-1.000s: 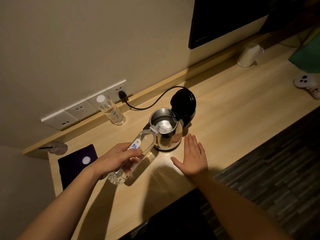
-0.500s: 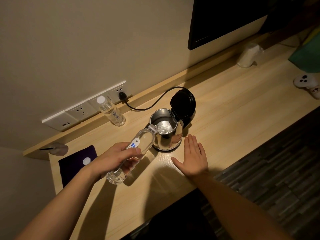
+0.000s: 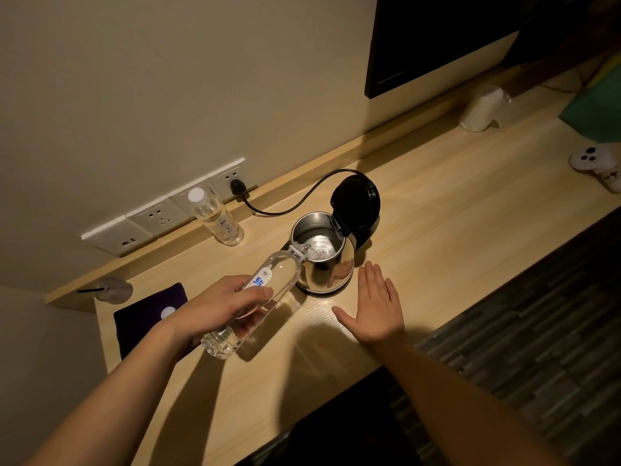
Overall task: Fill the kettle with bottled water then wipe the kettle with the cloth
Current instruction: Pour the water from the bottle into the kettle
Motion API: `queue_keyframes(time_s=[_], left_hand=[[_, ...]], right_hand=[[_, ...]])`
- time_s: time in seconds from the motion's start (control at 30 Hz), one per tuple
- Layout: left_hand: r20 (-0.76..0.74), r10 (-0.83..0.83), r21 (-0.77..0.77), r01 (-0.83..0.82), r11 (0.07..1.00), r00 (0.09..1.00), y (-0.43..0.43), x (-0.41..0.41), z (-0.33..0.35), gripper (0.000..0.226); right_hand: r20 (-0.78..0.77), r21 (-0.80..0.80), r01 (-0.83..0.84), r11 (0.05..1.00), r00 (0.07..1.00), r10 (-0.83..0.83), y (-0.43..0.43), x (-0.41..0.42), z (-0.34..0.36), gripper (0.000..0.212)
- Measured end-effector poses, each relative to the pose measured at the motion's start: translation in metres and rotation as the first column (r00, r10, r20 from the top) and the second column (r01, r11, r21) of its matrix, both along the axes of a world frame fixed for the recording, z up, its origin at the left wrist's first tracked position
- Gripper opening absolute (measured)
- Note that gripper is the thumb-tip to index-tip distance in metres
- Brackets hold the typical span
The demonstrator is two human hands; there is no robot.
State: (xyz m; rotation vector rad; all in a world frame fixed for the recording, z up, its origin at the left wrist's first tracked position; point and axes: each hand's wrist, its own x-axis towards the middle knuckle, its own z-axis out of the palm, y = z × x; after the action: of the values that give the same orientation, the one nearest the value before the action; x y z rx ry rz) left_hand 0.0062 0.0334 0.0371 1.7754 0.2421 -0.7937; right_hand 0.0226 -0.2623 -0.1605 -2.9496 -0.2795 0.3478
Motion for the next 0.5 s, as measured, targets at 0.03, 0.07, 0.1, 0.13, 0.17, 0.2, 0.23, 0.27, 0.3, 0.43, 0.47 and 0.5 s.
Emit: queue_keyframes(time_s=[0.03,0.07,0.1,0.13,0.17,0.2,0.23,0.27,0.3,0.43,0.47,0.5], left_hand=[[-0.003,0.001,0.002,-0.001,1.0,1.0,-0.0002,0.0004,0.0008,0.08],[-0.007,0.004,0.002,-0.004,1.0,1.0,-0.0003,0.0007,0.0018,0.074],[-0.012,0.007,-0.001,-0.007,1.0,1.0,-0.0005,0.0009,0.0024,0.07],[-0.016,0.008,-0.003,-0.009,1.0,1.0,-0.0005,0.0011,0.0027,0.068],[-0.019,0.011,-0.004,-0.011,1.0,1.0,-0.0007,0.001,0.0029,0.067],[-0.02,0.014,-0.004,-0.014,1.0,1.0,-0.001,0.0009,0.003,0.066],[-0.019,0.017,-0.001,-0.017,1.0,1.0,-0.0009,0.0008,0.0029,0.066],[-0.016,0.018,0.004,-0.018,1.0,1.0,-0.001,0.0008,0.0029,0.068],[-0.012,0.018,0.01,-0.018,1.0,1.0,-0.0006,0.001,0.0028,0.072],[-0.021,0.016,0.01,-0.016,1.0,1.0,-0.0005,0.0015,0.0029,0.064],[-0.025,0.019,0.008,-0.018,1.0,1.0,-0.0001,0.0016,0.003,0.059],[-0.027,0.021,0.005,-0.021,1.0,0.999,0.0002,0.0017,0.0032,0.057]], right_hand=[[0.001,0.002,0.001,1.0,1.0,-0.001,0.0001,-0.0001,0.0,0.11],[0.003,0.004,0.002,1.0,1.0,-0.002,0.0003,0.0,0.0,0.11],[0.005,0.004,0.003,1.0,1.0,-0.003,0.0003,-0.0001,0.0001,0.11],[0.006,0.006,0.004,1.0,1.0,-0.004,0.0004,-0.0003,0.0003,0.11],[0.01,0.011,0.006,1.0,1.0,-0.006,0.0004,-0.0005,0.0008,0.11],[0.013,0.016,0.006,1.0,1.0,-0.006,0.0003,-0.0006,0.0009,0.109],[0.012,0.016,0.006,1.0,1.0,-0.006,0.0005,-0.0006,0.0012,0.109],[0.014,0.014,0.008,1.0,1.0,-0.008,0.0007,-0.0005,0.0014,0.109],[0.02,0.016,0.01,1.0,1.0,-0.01,0.0008,-0.0006,0.0012,0.109],[0.017,0.009,0.007,1.0,1.0,-0.007,0.0007,-0.0009,0.0007,0.109],[0.019,0.011,0.007,1.0,1.0,-0.008,0.0008,-0.0009,0.0008,0.109],[0.022,0.012,0.01,1.0,1.0,-0.01,0.0009,-0.0009,0.0007,0.109]])
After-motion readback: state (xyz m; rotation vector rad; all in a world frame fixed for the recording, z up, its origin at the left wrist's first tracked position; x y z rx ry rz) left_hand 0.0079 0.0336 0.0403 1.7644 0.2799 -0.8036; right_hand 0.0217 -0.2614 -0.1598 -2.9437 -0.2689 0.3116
